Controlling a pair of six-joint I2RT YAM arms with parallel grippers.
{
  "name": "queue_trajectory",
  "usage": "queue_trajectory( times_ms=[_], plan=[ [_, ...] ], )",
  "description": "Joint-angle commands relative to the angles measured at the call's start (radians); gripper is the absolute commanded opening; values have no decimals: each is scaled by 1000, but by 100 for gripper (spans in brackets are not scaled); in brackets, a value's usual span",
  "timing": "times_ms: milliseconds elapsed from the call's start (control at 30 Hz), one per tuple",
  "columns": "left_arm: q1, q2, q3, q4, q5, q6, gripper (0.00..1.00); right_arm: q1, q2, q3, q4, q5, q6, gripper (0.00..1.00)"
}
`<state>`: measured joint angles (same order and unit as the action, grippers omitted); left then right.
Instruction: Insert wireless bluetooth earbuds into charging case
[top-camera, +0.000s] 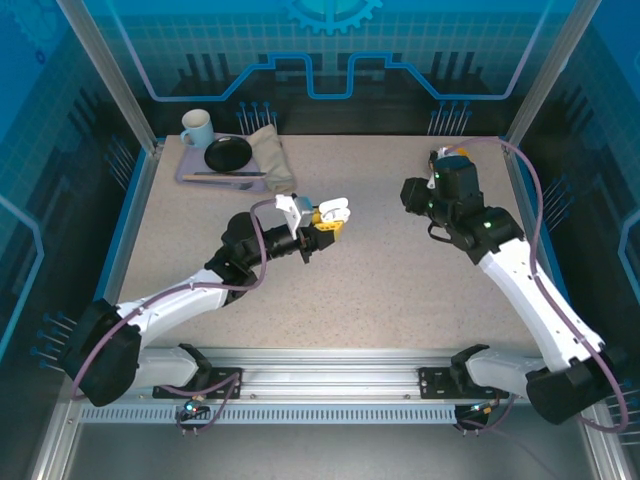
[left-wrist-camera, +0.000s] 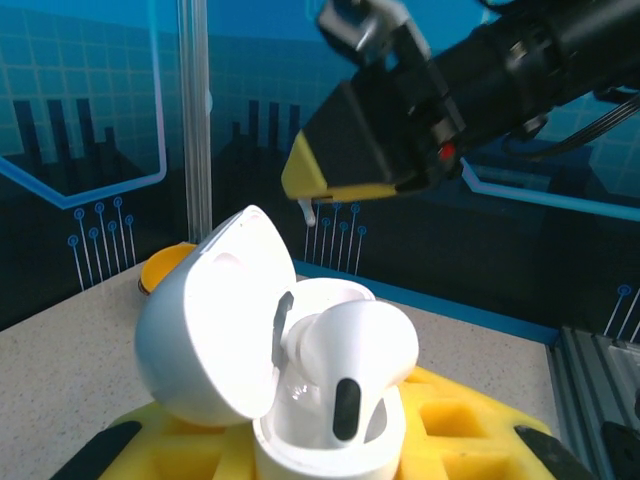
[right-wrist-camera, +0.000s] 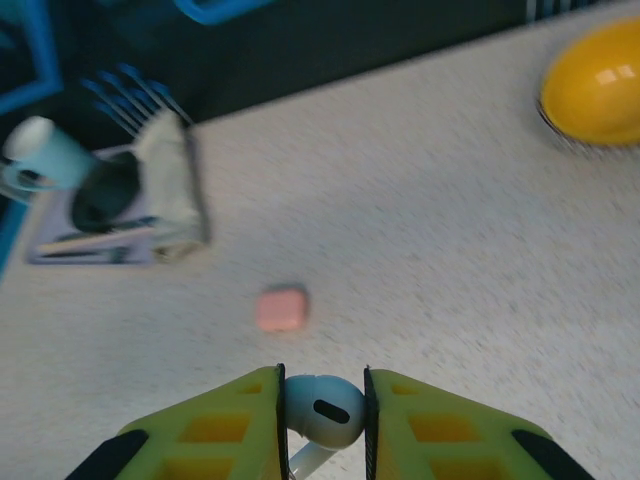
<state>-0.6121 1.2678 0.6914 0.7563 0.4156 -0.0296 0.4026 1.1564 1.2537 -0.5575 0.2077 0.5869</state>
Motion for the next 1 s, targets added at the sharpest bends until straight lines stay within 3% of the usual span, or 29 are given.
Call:
queue_trajectory(
  times_ms=[0,367,967],
  plan=[
    [6,23,50,13,40,-33,0,45,-44,39,107,-81,-98,24],
    [0,82,128,4,50,-105,0,195,-103,34,253,-137,-244,24],
    [-2,104,156,11,51,-127,0,274,-77,-25,298,-174,-384,24]
  ],
)
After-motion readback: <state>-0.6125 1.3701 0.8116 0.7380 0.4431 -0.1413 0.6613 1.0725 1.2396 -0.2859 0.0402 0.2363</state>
